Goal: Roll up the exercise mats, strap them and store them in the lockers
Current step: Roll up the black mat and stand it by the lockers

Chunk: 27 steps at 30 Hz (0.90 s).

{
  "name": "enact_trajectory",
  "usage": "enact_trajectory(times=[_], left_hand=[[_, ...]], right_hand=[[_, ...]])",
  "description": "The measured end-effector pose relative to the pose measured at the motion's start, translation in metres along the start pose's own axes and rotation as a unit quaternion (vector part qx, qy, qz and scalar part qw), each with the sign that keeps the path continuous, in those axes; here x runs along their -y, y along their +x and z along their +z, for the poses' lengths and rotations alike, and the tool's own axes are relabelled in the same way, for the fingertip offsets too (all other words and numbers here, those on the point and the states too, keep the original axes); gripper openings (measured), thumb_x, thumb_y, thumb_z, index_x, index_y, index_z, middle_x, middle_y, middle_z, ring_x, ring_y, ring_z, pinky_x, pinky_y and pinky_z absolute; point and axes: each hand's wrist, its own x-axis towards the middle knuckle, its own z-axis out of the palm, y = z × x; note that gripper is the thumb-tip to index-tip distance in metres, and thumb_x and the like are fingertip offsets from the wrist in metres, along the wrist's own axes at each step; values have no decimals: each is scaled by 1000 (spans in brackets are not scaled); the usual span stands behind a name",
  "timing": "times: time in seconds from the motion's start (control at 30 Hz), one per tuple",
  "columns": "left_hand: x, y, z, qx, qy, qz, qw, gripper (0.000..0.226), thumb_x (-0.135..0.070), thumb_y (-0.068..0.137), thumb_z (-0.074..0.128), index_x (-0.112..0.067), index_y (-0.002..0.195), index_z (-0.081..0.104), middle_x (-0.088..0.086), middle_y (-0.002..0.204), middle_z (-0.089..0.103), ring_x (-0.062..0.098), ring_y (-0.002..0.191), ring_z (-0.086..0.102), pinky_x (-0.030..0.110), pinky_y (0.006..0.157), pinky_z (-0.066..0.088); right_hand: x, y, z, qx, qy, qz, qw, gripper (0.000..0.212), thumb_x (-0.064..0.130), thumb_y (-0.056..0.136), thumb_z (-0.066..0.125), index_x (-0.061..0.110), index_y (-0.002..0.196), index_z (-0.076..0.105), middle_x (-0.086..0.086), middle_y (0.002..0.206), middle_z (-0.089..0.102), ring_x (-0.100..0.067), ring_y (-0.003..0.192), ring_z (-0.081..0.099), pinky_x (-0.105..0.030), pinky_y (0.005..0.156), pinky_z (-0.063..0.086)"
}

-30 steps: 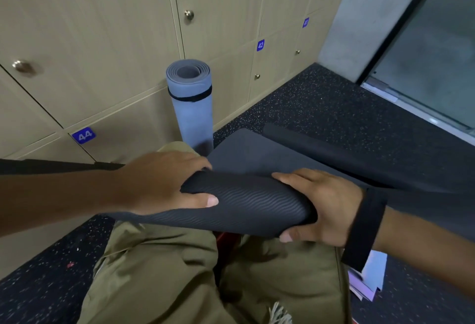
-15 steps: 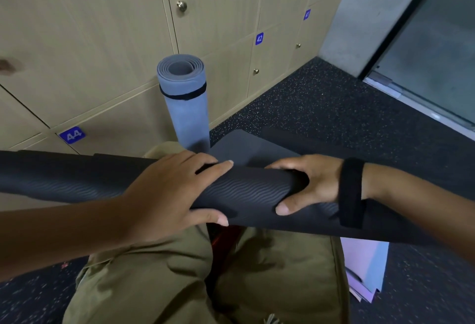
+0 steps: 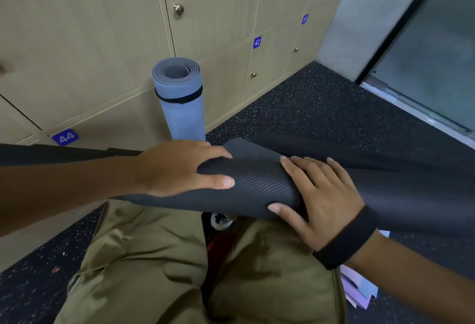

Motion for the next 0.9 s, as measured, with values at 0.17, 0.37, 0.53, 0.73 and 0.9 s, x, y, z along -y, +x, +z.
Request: enact_trajectory(times=[0.17, 0.37, 0.53, 0.73, 0.9], left_hand=[[-5, 2, -4, -39, 29, -32, 998, 69, -90, 82, 27, -52, 135, 49, -23, 126, 57, 1, 117, 52, 30, 99, 41], [-5, -18, 31, -268, 170, 24, 948, 75, -76, 95, 31, -23, 142, 57, -6, 130, 62, 17, 110, 61, 32, 86, 46], [4, -11, 48, -291, 251, 39, 922, 88, -78, 95, 34, -10, 150, 50, 12, 136, 60, 32, 115, 58, 44, 95, 45], [15, 7, 42, -279, 266, 40, 922, 102, -90, 85, 30, -11, 143, 55, 10, 117, 66, 31, 96, 64, 43, 82, 50], [18, 19, 27, -262, 222, 22, 939, 96, -93, 85, 19, -24, 140, 56, 0, 109, 68, 25, 91, 65, 37, 75, 49]], right_hand=[[-10, 19, 9, 2, -8, -16, 1000, 79, 74, 97, 31, 14, 137, 61, -6, 124, 68, -31, 109, 65, -48, 97, 48], [-13, 50, -2, 101, 1, -8, 995, 86, 84, 88, 5, 31, 132, 56, 4, 114, 68, -23, 104, 65, -38, 86, 48], [-22, 77, -7, 207, 64, 22, 976, 87, 94, 77, 4, 43, 131, 50, 9, 124, 65, -19, 112, 62, -34, 78, 37], [-24, 97, -8, 256, 70, 61, 962, 88, 91, 76, 6, 42, 128, 56, 5, 123, 68, -22, 112, 62, -37, 81, 44], [-22, 88, 0, 123, 54, 44, 990, 85, 81, 86, 8, 28, 128, 60, 0, 123, 67, -26, 114, 61, -44, 94, 48]])
